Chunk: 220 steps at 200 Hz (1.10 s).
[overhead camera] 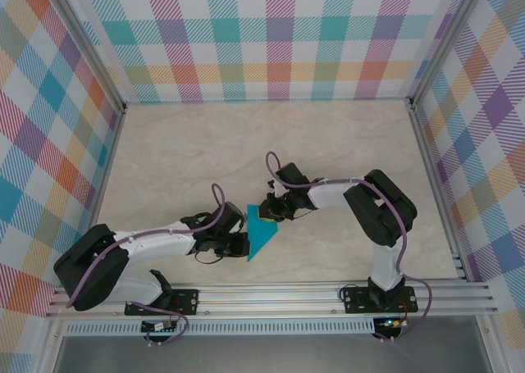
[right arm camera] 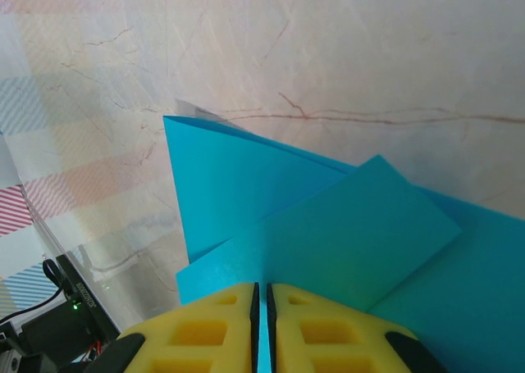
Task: Fold a paper plane with a square sheet of paper (pick it up from the middle)
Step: Fourth fold the wing at the center of the table.
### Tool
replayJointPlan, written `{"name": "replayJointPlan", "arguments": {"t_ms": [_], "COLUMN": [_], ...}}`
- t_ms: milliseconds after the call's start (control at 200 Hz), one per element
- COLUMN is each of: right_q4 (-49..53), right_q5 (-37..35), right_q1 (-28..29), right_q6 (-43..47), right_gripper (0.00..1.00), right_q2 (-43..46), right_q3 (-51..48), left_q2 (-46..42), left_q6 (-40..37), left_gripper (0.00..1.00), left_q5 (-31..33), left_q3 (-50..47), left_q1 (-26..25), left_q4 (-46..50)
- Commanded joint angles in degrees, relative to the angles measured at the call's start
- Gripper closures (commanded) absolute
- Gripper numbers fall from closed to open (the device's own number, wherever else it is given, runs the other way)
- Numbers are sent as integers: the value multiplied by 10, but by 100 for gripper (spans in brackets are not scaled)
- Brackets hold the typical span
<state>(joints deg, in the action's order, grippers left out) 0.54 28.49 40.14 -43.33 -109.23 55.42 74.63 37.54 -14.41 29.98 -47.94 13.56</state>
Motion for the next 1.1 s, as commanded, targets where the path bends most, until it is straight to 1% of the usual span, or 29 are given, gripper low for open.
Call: {"name": "replayJointPlan", "arguments": {"t_ms": [0,80,190,295,380,455,495,625,790,895,1095], "right_q4": [7,3,3,1,1,0,-1,-3,1,5,20], "right_q5": [-30,-31,-33,-34,-34,-34,-34,-35,-39,-42,-47], "right_q1": [1,1,1,1,1,2,1,1,1,1,1], "right_q6": [-12,-16,-18,-20,-19,-20,-20,-20,-18,-16,-9], "right_gripper": [86,86,86,86,86,86,86,86,86,86,86], "right_q2": [-8,-9,-11,-13,-15,-16,-17,-19,-19,-18,-18], "right_q3": [-26,-29,-31,-32,-35,-37,-38,-42,-44,-44,-33], "left_q2": [-52,-70,-63,-30,2,34,47,77,63,53,25], "left_q6": [43,86,134,164,179,207,216,225,247,241,207], "left_gripper": [82,79,78,79,81,83,84,88,88,87,86], "left_q5": [1,-14,-16,-16,-12,-24,-27,-27,-9,-34,-84], "left_q3": [20,14,9,4,-1,-22,-28,-41,-86,-104,-115], "left_q1": [6,9,13,17,22,32,34,35,35,34,28], "left_q4": [29,-45,-107,-169,-203,-269,-288,-304,-293,-281,-240]}}
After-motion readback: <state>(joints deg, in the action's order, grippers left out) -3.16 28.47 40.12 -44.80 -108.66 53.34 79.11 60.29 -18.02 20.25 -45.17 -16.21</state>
